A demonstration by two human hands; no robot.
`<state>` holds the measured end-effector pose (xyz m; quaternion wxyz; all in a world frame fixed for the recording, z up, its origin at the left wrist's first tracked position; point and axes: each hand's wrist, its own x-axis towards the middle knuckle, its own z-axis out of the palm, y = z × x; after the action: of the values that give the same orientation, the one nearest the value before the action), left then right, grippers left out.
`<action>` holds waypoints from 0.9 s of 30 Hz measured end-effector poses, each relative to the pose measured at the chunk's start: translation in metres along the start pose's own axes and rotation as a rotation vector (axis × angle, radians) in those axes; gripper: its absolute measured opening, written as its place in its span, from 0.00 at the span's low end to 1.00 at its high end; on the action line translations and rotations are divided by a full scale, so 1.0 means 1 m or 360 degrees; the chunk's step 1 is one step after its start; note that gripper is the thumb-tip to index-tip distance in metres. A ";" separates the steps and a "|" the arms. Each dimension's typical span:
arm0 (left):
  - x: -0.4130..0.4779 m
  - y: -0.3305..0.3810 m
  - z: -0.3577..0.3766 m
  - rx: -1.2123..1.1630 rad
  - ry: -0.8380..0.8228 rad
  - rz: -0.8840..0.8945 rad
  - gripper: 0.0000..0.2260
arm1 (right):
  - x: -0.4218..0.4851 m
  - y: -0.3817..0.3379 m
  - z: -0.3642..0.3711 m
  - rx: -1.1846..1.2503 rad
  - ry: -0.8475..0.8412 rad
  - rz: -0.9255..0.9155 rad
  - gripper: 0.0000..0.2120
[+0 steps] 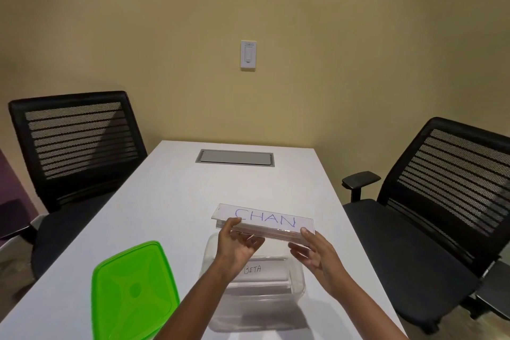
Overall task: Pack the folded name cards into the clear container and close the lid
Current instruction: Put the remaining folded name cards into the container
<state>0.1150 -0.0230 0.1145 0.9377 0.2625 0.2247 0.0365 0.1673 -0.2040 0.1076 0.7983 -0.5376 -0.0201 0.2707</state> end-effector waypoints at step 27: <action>-0.015 0.005 -0.005 0.1295 -0.0180 -0.0358 0.07 | -0.020 0.017 0.007 -0.2269 -0.0410 -0.1668 0.24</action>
<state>0.1000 -0.0187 0.1193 0.7666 0.5867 0.1962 -0.1722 0.1406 -0.2030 0.1005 0.2874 -0.7933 -0.5161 -0.1473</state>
